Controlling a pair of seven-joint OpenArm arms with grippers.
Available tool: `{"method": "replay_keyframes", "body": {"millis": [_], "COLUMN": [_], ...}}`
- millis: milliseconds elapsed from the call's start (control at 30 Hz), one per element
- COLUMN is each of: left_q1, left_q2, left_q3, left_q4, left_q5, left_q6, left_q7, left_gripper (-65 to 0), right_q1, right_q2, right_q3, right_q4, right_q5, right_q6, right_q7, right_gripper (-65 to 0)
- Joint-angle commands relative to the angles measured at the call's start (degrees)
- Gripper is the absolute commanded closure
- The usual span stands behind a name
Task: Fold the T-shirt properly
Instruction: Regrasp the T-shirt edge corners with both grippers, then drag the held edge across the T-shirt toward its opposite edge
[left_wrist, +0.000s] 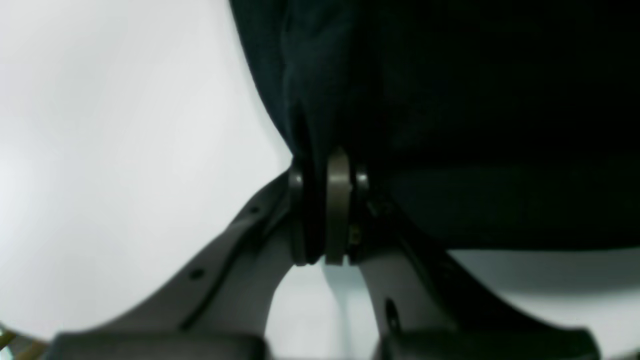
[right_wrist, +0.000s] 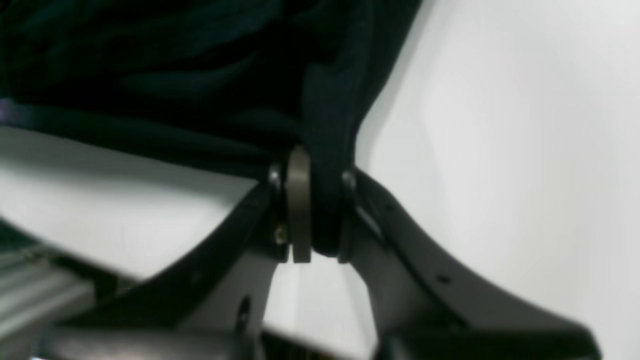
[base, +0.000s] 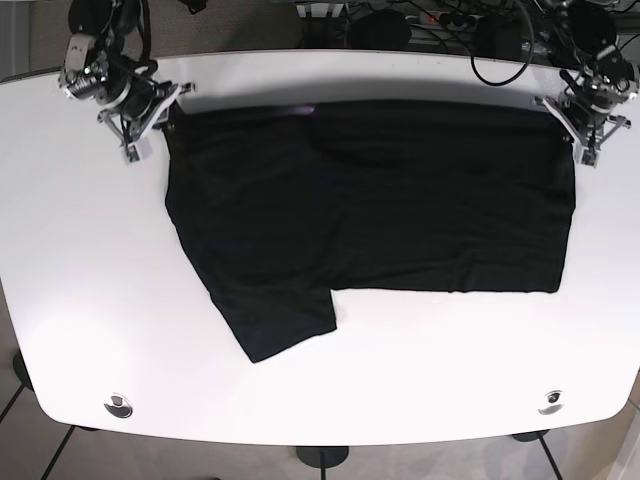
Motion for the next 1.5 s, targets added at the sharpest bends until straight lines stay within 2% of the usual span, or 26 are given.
{"method": "replay_keyframes", "body": {"millis": [33,100,133,167,200,233,300,333,367,467,600,733,867,967,1033,1067,1133,1167,1233,1267,1333,1467,1500], "left_q1": [2.4,3.1,3.1,3.0,2.9,2.8,2.7,2.4,1.4,-1.3,-10.9,-21.9,-29.7,-36.2,-38.6,-39.7,-42.0,-43.0,-43.8,-43.8,-44.1,-46.3,-46.4], "left_q2": [-1.4,-1.4,-1.4,-1.4,-1.4,-1.4,-1.7,-1.7,-1.7,-1.7,-1.5,-1.9,-3.1,-3.1,-3.1,-3.1,-3.1,-3.1,-3.8,-4.7,-5.5,-6.4,-6.9], "left_q3": [-1.3,-0.6,-0.5,-0.5,-0.5,-0.5,-0.1,0.0,0.0,0.0,0.7,4.3,4.5,4.4,4.4,4.5,5.0,5.1,5.0,5.0,5.1,4.9,4.9], "left_q4": [2.6,2.8,2.7,2.8,2.9,3.1,5.7,7.1,9.0,10.0,8.6,0.9,-6.2,-13.6,-17.9,-20.8,-25.4,-27.4,-31.8,-33.1,-37.0,-44.0,-46.0], "left_q5": [0.5,0.6,0.6,0.6,0.6,0.5,0.2,0.2,0.2,0.2,0.5,0.6,1.3,6.3,10.2,13.4,18.1,19.4,19.7,19.7,19.6,19.5,19.4], "left_q6": [0.8,0.8,0.8,0.8,0.8,0.8,0.8,0.8,0.8,0.8,0.8,0.8,0.8,0.8,0.8,0.8,0.8,1.4,6.3,7.9,10.7,11.2,11.1], "left_q7": [-0.3,-0.2,-0.1,1.2,2.3,3.4,3.5,3.5,3.7,3.6,3.5,3.5,3.4,1.2,-2.9,-6.0,-9.1,-10.4,-14.3,-15.5,-17.4,-19.0,-19.0], "left_gripper": [0.0,-1.7,-7.2,-19.4,-27.5,-35.3,-34.6,-34.2,-33.8,-33.8,-33.8,-33.8,-33.8,-33.8,-33.8,-33.8,-33.8,-33.8,-34.2,-34.3,-34.4,-34.4,-34.4], "right_q1": [-2.1,-3.3,-3.9,-4.9,-5.3,-5.6,-5.6,-5.2,-4.5,0.1,9.4,21.9,32.5,38.7,42.2,43.9,45.6,46.0,46.3,46.3,46.2,46.0,46.0], "right_q2": [1.0,1.0,0.9,0.7,0.6,0.4,0.4,0.3,-0.4,-0.7,-1.1,-1.2,-0.8,-0.6,-0.5,0.7,1.4,1.4,1.3,1.2,0.2,-0.2,-0.3], "right_q3": [0.6,0.6,0.6,0.6,0.6,0.6,1.3,2.4,3.6,4.2,3.6,-0.7,-1.3,-1.4,-1.6,-3.4,-7.3,-8.7,-11.6,-12.3,-13.7,-14.8,-14.7], "right_q4": [1.9,1.9,1.8,2.2,3.1,4.6,6.9,7.3,7.3,6.9,4.0,-7.0,-20.1,-30.0,-36.4,-40.3,-44.8,-46.5,-49.9,-50.7,-51.4,-51.4,-51.4], "right_q5": [-0.3,-0.3,-0.3,-0.3,-0.3,-0.3,-0.3,-0.3,-0.2,-0.6,-0.8,-0.8,-0.9,-0.9,-0.9,-0.9,-0.9,-0.9,-0.9,-0.9,-0.9,-0.9,-0.9], "right_q6": [-0.33,-0.42,-0.51,-0.51,-0.51,-0.51,-0.51,-0.42,-0.42,-0.42,-0.51,-0.95,-0.95,-0.86,-0.86,-0.86,-0.86,-0.86,-0.95,-0.95,-0.95,-0.95,-0.95], "right_q7": [0.5,0.6,0.5,0.5,0.5,0.7,0.8,0.8,0.8,0.6,0.5,0.7,2.4,6.6,8.9,11.2,14.8,16.4,19.8,20.6,22.1,22.4,22.4], "right_gripper": [-1.9,-2.1,-2.4,-7.0,-13.5,-26.5,-45.8,-50.1,-51.7,-51.7,-51.7,-51.7,-51.7,-51.7,-51.7,-51.7,-51.7,-51.5,-50.6,-48.5,-39.2,-19.5,-11.3]}}
